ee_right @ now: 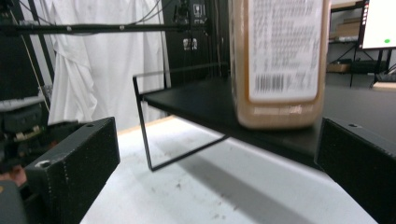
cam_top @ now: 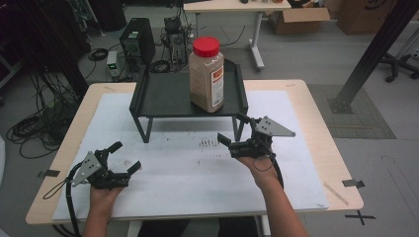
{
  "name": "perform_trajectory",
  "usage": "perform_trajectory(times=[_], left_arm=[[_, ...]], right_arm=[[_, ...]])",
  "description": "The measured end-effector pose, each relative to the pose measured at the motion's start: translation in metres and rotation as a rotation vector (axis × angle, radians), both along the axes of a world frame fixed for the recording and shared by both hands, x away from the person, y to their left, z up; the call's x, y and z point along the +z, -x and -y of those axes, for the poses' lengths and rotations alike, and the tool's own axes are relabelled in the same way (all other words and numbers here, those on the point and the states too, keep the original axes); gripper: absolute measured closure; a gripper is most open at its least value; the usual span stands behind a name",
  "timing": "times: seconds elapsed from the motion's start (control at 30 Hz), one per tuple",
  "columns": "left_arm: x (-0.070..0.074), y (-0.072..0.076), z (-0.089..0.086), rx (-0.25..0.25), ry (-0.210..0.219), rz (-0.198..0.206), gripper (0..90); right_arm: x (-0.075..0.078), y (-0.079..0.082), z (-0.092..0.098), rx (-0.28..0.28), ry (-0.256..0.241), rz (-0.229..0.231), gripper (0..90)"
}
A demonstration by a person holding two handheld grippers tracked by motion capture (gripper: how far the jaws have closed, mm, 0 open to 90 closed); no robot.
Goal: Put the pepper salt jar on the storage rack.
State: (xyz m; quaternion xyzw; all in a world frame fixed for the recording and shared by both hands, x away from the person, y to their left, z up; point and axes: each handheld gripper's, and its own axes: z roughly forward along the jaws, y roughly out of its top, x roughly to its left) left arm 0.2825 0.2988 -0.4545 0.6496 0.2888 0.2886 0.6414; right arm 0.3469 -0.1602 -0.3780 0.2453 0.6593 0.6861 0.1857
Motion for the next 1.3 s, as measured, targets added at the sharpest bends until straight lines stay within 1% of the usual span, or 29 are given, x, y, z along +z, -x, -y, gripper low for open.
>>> perform_trajectory(times=[0.07, 0.1, 0.13, 0.2, 0.33, 0.4, 0.43, 0.5, 0.63, 0.67, 0.77, 0.8, 0.97, 1.07, 1.2, 1.27, 1.3], left_arm=[[0.000, 0.000, 0.000, 0.000, 0.000, 0.000, 0.2], [0.000, 0.000, 0.000, 0.000, 0.000, 0.000, 0.2], [0.000, 0.000, 0.000, 0.000, 0.000, 0.000, 0.2], [0.000, 0.000, 0.000, 0.000, -0.001, 0.001, 0.2], [0.000, 0.000, 0.000, 0.000, -0.001, 0.001, 0.2], [0.000, 0.000, 0.000, 0.000, -0.001, 0.001, 0.2], [0.000, 0.000, 0.000, 0.000, 0.000, 0.001, 0.2], [0.000, 0.000, 0.000, 0.000, 0.000, 0.000, 0.2], [0.000, 0.000, 0.000, 0.000, 0.000, 0.002, 0.2], [0.000, 0.000, 0.000, 0.000, 0.000, 0.002, 0.2], [0.000, 0.000, 0.000, -0.001, 0.001, 0.001, 0.2], [0.000, 0.000, 0.000, -0.001, 0.000, 0.002, 0.2], [0.000, 0.000, 0.000, -0.001, 0.000, 0.002, 0.2], [0.000, 0.000, 0.000, -0.001, 0.001, 0.002, 0.2], [0.000, 0.000, 0.000, -0.001, 0.001, 0.001, 0.2], [0.000, 0.000, 0.000, -0.001, 0.001, 0.002, 0.2], [0.000, 0.000, 0.000, -0.001, 0.000, 0.002, 0.2]], right_arm=[[-0.008, 0.000, -0.002, -0.001, 0.001, -0.007, 0.0], [-0.017, 0.000, -0.003, -0.002, -0.002, -0.018, 0.0], [-0.017, 0.000, -0.003, -0.002, -0.002, -0.018, 0.0], [-0.027, 0.000, -0.004, -0.009, -0.008, -0.029, 0.0], [-0.034, 0.000, -0.005, -0.017, -0.016, -0.036, 0.0], [-0.037, 0.000, -0.005, -0.021, -0.014, -0.035, 0.0], [-0.041, -0.001, -0.005, -0.023, -0.011, -0.037, 0.0], [-0.043, -0.001, -0.005, -0.024, -0.011, -0.038, 0.0], [-0.052, -0.001, -0.006, -0.031, -0.012, -0.052, 0.0], [-0.057, -0.001, -0.006, -0.032, -0.010, -0.058, 0.0], [-0.062, -0.001, -0.007, -0.035, -0.006, -0.059, 0.0], [-0.066, -0.001, -0.008, -0.035, -0.003, -0.064, 0.0], [-0.074, -0.001, -0.010, -0.037, 0.009, -0.060, 0.0], [-0.075, 0.000, -0.010, -0.037, 0.007, -0.048, 0.0], [-0.075, 0.000, -0.010, -0.035, 0.006, -0.043, 0.0], [-0.076, 0.002, -0.010, -0.033, 0.006, -0.029, 0.0], [-0.076, 0.004, -0.010, -0.034, 0.006, -0.003, 0.0]])
